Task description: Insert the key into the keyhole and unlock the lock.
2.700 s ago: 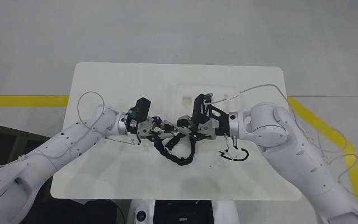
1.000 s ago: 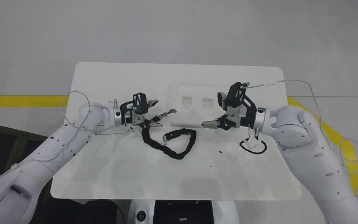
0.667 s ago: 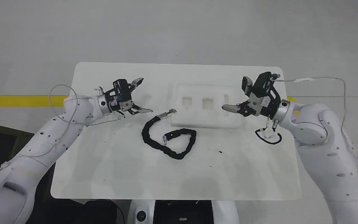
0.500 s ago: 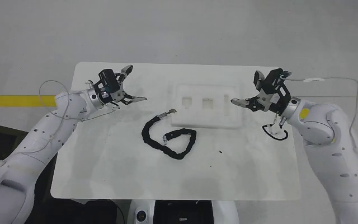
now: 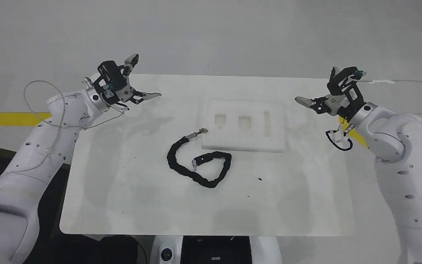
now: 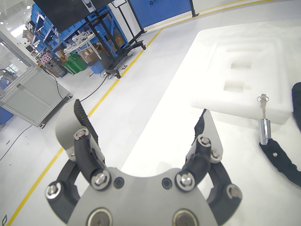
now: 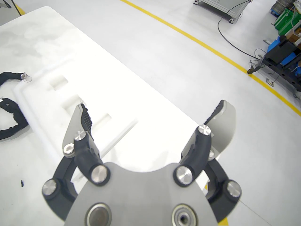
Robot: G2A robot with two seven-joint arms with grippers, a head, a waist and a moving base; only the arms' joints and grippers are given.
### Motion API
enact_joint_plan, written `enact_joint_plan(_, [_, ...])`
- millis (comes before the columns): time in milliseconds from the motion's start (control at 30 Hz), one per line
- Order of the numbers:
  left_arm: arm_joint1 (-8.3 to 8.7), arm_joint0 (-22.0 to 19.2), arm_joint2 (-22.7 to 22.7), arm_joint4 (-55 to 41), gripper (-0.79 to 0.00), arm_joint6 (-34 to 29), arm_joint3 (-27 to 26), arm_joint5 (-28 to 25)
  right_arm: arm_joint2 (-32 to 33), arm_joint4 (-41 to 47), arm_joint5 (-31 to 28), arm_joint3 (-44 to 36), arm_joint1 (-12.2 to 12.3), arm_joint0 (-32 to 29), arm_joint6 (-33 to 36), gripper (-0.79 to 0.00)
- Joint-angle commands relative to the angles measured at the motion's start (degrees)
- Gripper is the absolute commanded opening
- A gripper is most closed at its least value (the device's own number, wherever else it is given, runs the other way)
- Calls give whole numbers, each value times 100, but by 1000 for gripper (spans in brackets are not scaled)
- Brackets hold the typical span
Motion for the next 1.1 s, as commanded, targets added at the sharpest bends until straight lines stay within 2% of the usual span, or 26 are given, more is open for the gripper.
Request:
enact_joint_plan(0, [-15,-24,-22,44,0,-46,36,-26,-4,-51,-27,44,4,54,12,0])
enact_joint_plan(200, [-58,-6,-87,104,0,-177,-16,-50,14,-92,-106,158,13,191,0,0])
enact_joint_plan(1067, [-58,-6,-87,104,-1,-177,-16,-50,14,-92,-106,158,13,191,0,0])
